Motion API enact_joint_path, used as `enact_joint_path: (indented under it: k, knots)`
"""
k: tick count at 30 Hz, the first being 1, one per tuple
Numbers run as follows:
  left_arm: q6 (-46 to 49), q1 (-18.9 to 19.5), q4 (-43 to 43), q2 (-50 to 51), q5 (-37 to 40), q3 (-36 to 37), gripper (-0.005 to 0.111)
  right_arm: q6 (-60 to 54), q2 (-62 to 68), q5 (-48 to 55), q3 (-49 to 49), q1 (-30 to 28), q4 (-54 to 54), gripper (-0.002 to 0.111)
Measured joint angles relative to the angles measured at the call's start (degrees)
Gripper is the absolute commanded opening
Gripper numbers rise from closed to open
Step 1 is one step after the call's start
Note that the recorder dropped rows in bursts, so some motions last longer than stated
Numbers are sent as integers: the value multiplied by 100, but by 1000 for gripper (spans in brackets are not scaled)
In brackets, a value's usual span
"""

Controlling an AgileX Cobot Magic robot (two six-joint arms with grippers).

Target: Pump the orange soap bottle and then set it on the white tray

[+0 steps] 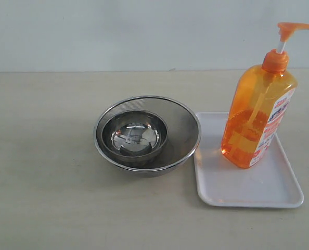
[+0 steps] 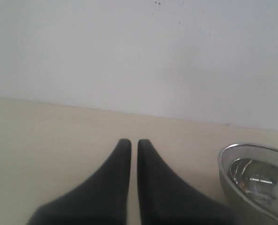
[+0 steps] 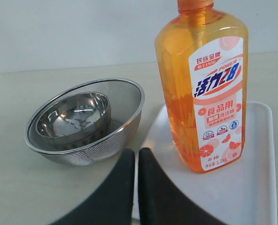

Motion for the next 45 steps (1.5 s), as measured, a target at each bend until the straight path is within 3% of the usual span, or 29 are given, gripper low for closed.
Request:
enact_joint_path:
  k: [6, 10, 21, 45]
  knots:
    - [-35, 232, 0, 0, -294, 24, 5, 0, 0, -90, 0, 0, 0, 0]
    - [-35, 401, 106, 0, 73, 28, 5, 0, 0, -148, 0, 0, 0, 0]
    - [-35, 401, 257, 0, 1260, 37, 5, 0, 0, -277, 0, 0, 11, 0]
    - [-35, 401, 276, 0, 1301, 37, 5, 3, 0, -290, 0, 0, 22, 0]
